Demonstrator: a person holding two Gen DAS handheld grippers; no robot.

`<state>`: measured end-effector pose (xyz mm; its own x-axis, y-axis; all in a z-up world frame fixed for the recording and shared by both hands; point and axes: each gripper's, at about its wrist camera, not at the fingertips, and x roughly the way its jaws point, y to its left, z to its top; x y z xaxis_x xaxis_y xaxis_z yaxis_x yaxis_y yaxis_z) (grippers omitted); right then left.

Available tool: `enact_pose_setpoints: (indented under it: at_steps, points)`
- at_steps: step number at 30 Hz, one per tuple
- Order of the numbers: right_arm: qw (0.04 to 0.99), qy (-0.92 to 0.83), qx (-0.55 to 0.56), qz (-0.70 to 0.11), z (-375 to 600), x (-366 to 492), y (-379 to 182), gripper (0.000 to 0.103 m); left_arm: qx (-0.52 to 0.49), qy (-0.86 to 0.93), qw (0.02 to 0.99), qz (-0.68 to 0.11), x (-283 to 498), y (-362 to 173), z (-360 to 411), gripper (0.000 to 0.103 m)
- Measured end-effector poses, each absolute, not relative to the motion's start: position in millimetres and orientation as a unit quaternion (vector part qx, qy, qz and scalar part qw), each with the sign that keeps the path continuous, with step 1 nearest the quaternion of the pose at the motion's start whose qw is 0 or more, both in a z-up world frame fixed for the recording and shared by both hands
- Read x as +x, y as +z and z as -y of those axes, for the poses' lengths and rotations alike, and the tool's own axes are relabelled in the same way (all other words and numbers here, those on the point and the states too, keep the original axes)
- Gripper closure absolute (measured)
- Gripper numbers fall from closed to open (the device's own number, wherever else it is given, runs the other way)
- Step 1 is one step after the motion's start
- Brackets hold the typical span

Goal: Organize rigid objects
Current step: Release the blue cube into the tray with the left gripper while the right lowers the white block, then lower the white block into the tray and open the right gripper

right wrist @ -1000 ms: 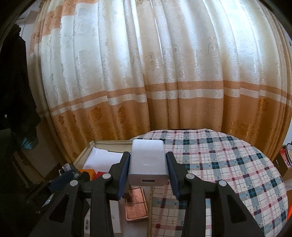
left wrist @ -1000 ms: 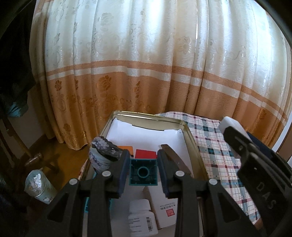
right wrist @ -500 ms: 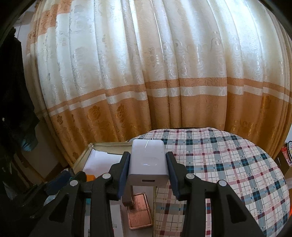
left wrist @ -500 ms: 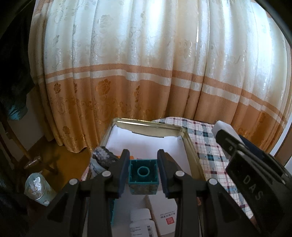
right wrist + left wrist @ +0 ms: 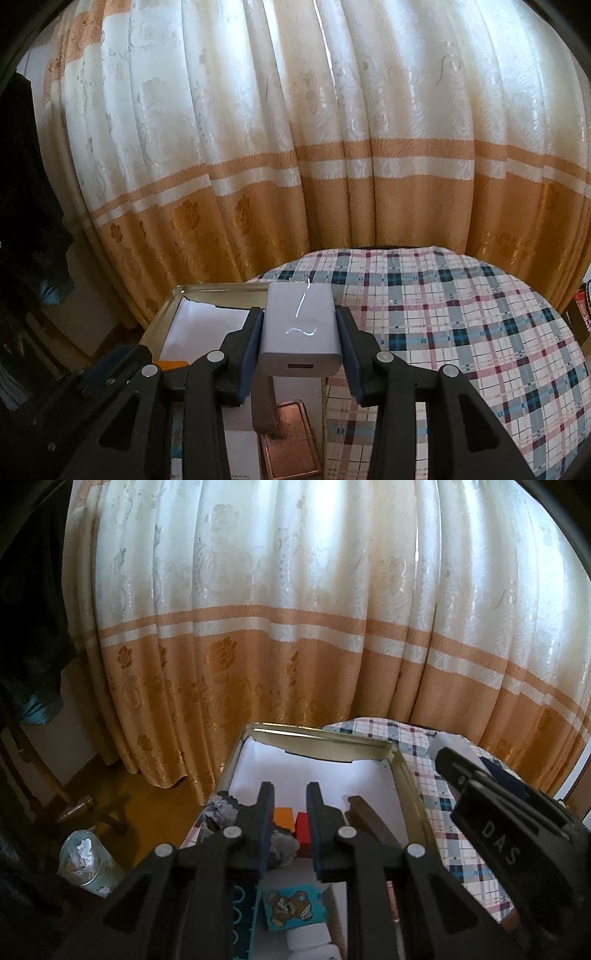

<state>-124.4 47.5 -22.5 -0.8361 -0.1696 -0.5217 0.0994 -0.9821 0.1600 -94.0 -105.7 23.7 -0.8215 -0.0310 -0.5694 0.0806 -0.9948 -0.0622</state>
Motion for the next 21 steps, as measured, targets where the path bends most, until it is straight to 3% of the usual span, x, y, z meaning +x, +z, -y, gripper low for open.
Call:
enact_pose_setpoints:
  at_steps: [21]
  points:
    - [0.092, -0.931, 0.346, 0.067, -26.3, -150.2, -47.4, 0.060, 0.312, -0.948, 0.043, -0.038, -96.1, 16.6, 117.1, 0.086]
